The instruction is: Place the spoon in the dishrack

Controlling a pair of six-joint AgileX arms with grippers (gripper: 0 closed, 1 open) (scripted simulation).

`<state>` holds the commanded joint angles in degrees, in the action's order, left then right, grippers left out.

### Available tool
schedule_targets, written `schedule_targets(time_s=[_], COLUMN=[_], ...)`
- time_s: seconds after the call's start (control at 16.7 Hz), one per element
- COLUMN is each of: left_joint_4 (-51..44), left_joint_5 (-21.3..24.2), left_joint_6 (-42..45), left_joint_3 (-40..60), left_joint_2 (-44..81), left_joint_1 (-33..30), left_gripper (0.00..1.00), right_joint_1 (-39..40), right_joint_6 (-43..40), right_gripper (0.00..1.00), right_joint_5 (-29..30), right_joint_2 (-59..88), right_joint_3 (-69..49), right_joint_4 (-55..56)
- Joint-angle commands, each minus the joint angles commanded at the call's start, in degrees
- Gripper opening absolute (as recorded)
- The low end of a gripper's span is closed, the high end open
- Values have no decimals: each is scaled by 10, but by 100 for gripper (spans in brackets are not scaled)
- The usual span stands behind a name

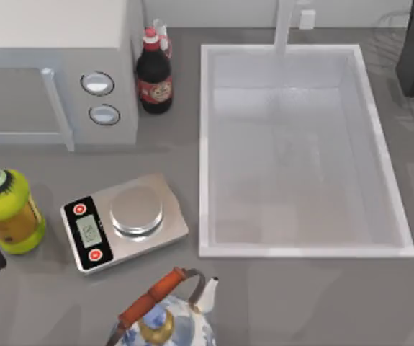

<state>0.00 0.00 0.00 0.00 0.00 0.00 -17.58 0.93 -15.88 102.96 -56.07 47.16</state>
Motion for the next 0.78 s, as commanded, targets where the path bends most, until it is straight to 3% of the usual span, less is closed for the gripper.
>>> schedule_targets(time_s=[0.42,0.78], left_joint_4=[0,0], left_joint_5=[0,0], left_joint_6=[0,0], left_joint_3=[0,0], left_joint_2=[0,0], left_joint_1=[0,0], left_gripper=[100,100], right_joint_1=[0,0], right_joint_6=[0,0], right_gripper=[98,100], right_joint_5=[0,0], right_joint_2=[0,0], right_joint_3=[0,0], right_joint_4=[0,0])
